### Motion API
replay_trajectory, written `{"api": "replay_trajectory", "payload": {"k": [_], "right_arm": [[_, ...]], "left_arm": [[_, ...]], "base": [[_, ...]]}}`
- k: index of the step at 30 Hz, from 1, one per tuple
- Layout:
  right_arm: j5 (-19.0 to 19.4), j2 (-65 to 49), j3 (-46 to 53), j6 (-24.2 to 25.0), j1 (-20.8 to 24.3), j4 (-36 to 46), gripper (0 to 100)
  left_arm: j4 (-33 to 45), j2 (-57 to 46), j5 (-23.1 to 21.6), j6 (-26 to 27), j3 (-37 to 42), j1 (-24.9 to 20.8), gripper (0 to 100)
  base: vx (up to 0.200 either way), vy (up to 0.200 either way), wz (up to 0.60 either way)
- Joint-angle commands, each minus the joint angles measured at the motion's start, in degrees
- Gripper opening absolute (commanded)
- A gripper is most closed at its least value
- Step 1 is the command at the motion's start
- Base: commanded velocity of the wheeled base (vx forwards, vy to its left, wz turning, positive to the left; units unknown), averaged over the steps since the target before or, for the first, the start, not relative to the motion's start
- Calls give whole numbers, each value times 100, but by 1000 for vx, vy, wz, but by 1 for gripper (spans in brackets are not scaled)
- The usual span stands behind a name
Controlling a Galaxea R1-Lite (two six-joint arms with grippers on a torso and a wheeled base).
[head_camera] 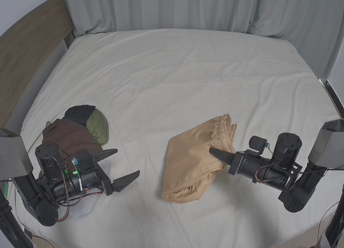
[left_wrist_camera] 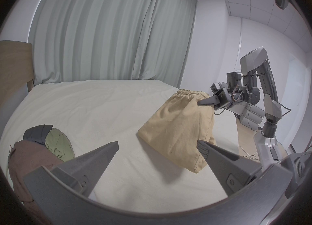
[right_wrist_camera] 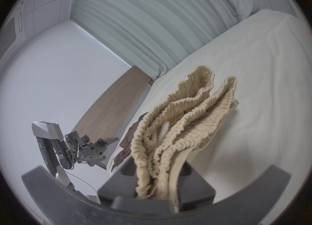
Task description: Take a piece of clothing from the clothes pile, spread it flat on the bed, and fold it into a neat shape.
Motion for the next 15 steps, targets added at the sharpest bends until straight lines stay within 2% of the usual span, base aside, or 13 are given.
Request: {"api": "replay_trajectory", "payload": {"k": [1,8,15], "right_arm": [[252,-25,-173,18,-164,3,0],[586,-43,-428,106,-304,-6,0],[612,-34,-929,106,-304,29,0]], "left_arm": [[-4,4,6,-1,8,9,100],[-4,-49,-3,-1,8,9,100],[5,-49,-3,-1,-10,9,100]], "base": [[0,0,0],[0,0,0],[0,0,0]]}}
